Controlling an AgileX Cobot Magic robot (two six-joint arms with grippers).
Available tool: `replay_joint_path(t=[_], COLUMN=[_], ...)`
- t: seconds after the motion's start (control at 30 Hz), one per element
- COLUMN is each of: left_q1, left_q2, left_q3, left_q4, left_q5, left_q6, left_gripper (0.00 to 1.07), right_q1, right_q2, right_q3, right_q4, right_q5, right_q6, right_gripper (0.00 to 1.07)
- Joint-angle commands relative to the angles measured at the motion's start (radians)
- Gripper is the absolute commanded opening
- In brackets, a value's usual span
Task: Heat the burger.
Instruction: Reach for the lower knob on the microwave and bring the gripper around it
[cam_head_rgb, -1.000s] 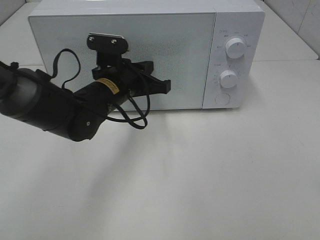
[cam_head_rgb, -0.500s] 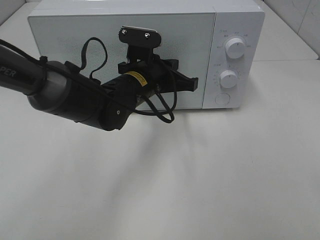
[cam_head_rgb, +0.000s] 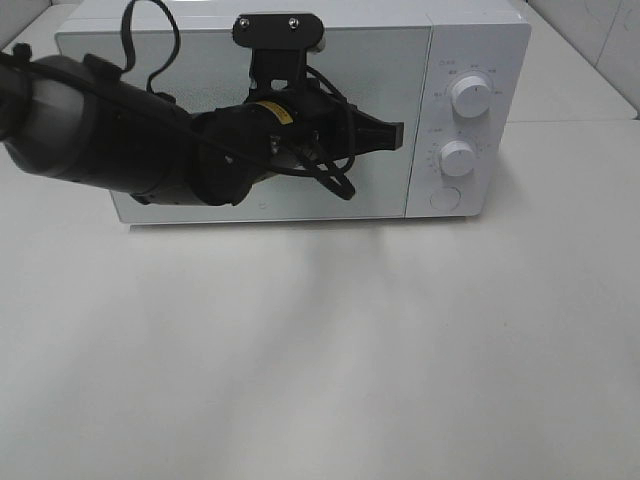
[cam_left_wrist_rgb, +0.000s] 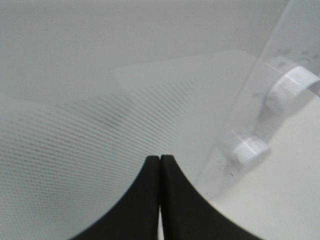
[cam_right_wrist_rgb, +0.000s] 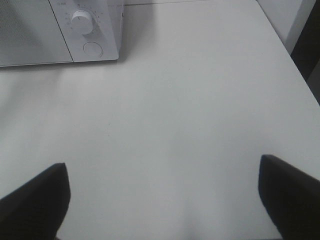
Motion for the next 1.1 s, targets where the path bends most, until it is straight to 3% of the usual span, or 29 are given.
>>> replay_joint_path(t=[0.03, 0.2, 0.3, 0.47, 0.57, 0.6, 0.73, 0.8, 0.83, 0.9, 0.93, 0.97, 1.0, 1.03, 1.07, 1.1], left_q1=[-0.02, -0.041, -0.052, -0.052, -0.045, -0.038, -0.038, -0.037, -0.037, -0.019, -0.019, 0.005, 0.015, 0.015, 0.044, 0.064], left_q2=[-0.063, -0.128, -0.207, -0.276, -0.328, -0.356, -0.398, -0.434, -0.434, -0.462, -0.462, -0.483, -0.49, -0.49, -0.51, -0.519], left_q3=[0.02, 0.029, 0.029, 0.029, 0.029, 0.029, 0.029, 0.029, 0.029, 0.029, 0.029, 0.029, 0.029, 0.029, 0.029, 0.029], left_q4=[0.003, 0.018, 0.032, 0.057, 0.08, 0.102, 0.163, 0.229, 0.229, 0.277, 0.277, 0.304, 0.319, 0.319, 0.344, 0.351], left_q5=[0.124, 0.324, 0.567, 0.815, 0.974, 1.071, 1.178, 1.268, 1.268, 1.331, 1.331, 1.367, 1.381, 1.381, 1.426, 1.458], left_q6=[0.007, 0.04, 0.08, 0.073, 0.031, -0.013, -0.079, -0.131, -0.131, -0.179, -0.179, -0.231, -0.254, -0.254, -0.274, -0.272], left_gripper=[0.0, 0.0, 0.0, 0.0, 0.0, 0.0, 0.0, 0.06, 0.06, 0.28, 0.28, 0.54, 0.67, 0.67, 0.88, 0.97], right_q1=[0.0, 0.0, 0.0, 0.0, 0.0, 0.0, 0.0, 0.0, 0.0, 0.0, 0.0, 0.0, 0.0, 0.0, 0.0, 0.0], right_q2=[-0.013, -0.013, -0.013, -0.013, -0.013, -0.013, -0.013, -0.013, -0.013, -0.013, -0.013, -0.013, -0.013, -0.013, -0.013, -0.013], right_q3=[0.002, 0.002, 0.002, 0.002, 0.002, 0.002, 0.002, 0.002, 0.002, 0.002, 0.002, 0.002, 0.002, 0.002, 0.002, 0.002], right_q4=[0.002, 0.002, 0.002, 0.002, 0.002, 0.002, 0.002, 0.002, 0.002, 0.002, 0.002, 0.002, 0.002, 0.002, 0.002, 0.002], right_q5=[-0.002, -0.002, -0.002, -0.002, -0.002, -0.002, -0.002, -0.002, -0.002, -0.002, -0.002, -0.002, -0.002, -0.002, -0.002, -0.002], right_q6=[0.005, 0.005, 0.005, 0.005, 0.005, 0.005, 0.005, 0.005, 0.005, 0.005, 0.005, 0.005, 0.005, 0.005, 0.005, 0.005], right_gripper=[1.0, 1.0, 1.0, 1.0, 1.0, 1.0, 1.0, 1.0, 1.0, 1.0, 1.0, 1.0, 1.0, 1.0, 1.0, 1.0])
